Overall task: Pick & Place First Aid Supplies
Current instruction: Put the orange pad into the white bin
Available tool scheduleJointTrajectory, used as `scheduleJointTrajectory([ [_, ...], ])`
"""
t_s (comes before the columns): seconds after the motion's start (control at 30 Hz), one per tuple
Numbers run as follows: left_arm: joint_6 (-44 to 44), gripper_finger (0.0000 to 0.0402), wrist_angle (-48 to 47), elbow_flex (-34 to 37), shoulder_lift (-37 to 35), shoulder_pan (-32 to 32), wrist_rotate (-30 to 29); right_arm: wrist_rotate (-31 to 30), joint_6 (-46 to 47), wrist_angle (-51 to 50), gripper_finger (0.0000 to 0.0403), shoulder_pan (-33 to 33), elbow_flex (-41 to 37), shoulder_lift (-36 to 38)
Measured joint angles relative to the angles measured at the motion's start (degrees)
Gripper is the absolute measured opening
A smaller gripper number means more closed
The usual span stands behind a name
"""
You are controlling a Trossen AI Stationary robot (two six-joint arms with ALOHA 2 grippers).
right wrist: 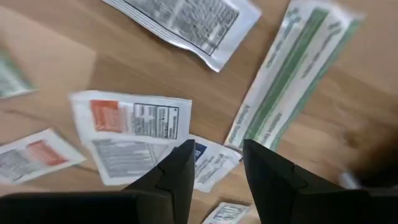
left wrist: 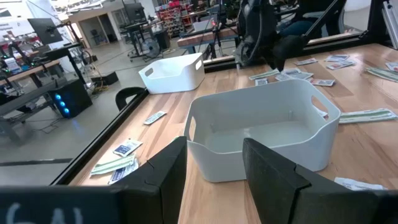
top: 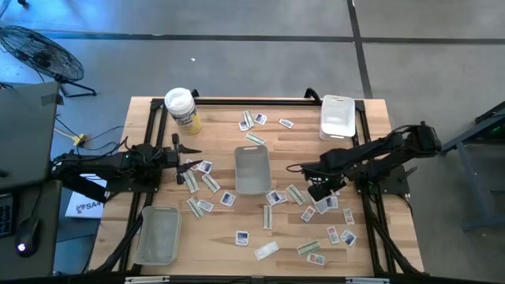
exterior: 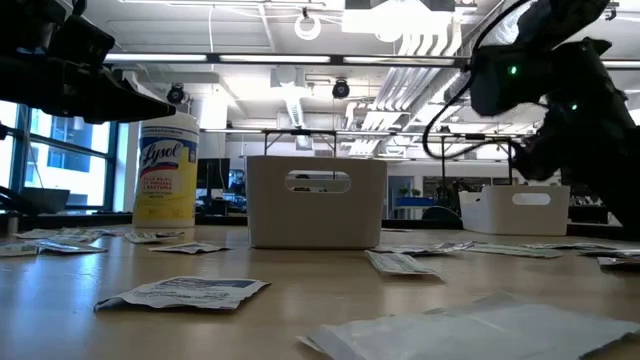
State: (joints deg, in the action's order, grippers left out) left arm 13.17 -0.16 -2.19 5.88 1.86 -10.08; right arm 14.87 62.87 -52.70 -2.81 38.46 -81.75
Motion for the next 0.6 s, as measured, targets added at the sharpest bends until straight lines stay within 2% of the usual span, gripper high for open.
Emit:
scheduleJointTrajectory([
  [0.27, 0.00, 0.0154, 0.01, 0.00, 0.00, 0.00, -0.01, -5.12, 4.00, 0.24, 0.0129, 0.00, 0.00, 11.52],
  [0.43, 0.00, 0.0154, 0.02, 0.00, -0.01, 0.00, 0.01, -3.04, 7.15, 1.59, 0.0129, -1.39, -1.65, 12.50],
  [0.6, 0.00, 0.0154, 0.00, 0.01, 0.01, 0.01, 0.01, -1.23, 10.42, 10.88, 0.0129, -3.22, -9.21, 12.76],
])
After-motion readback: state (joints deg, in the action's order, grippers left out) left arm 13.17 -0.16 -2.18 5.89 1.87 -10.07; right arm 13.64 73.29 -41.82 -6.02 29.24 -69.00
